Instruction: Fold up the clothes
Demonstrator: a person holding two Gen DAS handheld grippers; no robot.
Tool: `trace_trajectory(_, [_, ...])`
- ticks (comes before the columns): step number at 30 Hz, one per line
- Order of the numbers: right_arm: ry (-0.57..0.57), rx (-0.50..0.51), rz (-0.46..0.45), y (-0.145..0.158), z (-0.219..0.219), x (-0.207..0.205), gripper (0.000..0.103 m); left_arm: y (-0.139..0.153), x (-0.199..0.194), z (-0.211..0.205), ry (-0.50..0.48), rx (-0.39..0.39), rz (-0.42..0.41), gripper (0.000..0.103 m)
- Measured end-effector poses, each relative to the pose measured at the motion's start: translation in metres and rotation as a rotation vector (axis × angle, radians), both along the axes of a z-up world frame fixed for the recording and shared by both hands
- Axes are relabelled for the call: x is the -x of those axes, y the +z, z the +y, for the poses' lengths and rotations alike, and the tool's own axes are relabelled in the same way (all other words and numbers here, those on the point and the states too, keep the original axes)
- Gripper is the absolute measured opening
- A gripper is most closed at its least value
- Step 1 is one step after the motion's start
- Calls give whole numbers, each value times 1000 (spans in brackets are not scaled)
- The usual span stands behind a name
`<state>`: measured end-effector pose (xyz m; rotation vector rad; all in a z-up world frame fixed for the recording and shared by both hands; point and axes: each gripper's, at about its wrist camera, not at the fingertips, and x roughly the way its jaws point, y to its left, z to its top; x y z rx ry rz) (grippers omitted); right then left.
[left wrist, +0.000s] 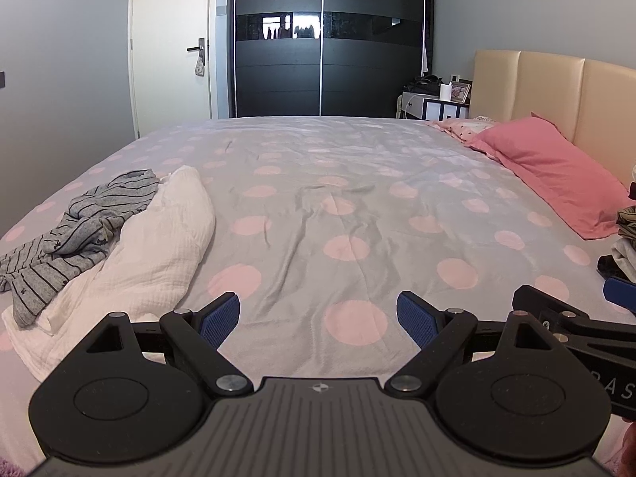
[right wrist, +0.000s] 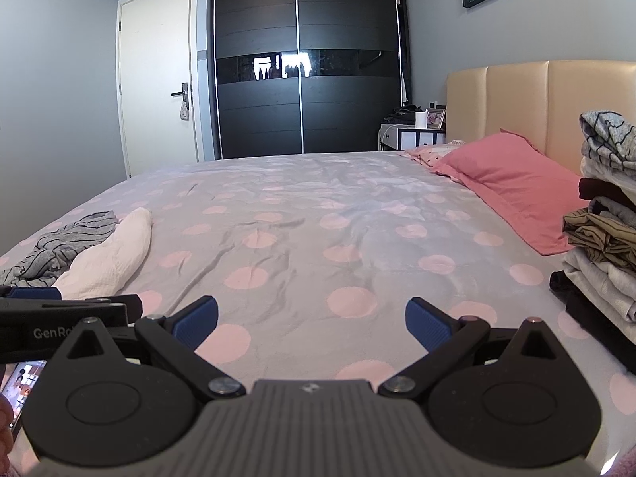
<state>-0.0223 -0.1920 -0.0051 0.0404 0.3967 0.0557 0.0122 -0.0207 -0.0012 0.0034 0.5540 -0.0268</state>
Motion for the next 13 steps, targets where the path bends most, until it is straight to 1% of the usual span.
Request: trace_trajectory(13, [5, -2, -1, -1, 0, 0, 102, 0, 4, 1, 2, 4, -2, 87])
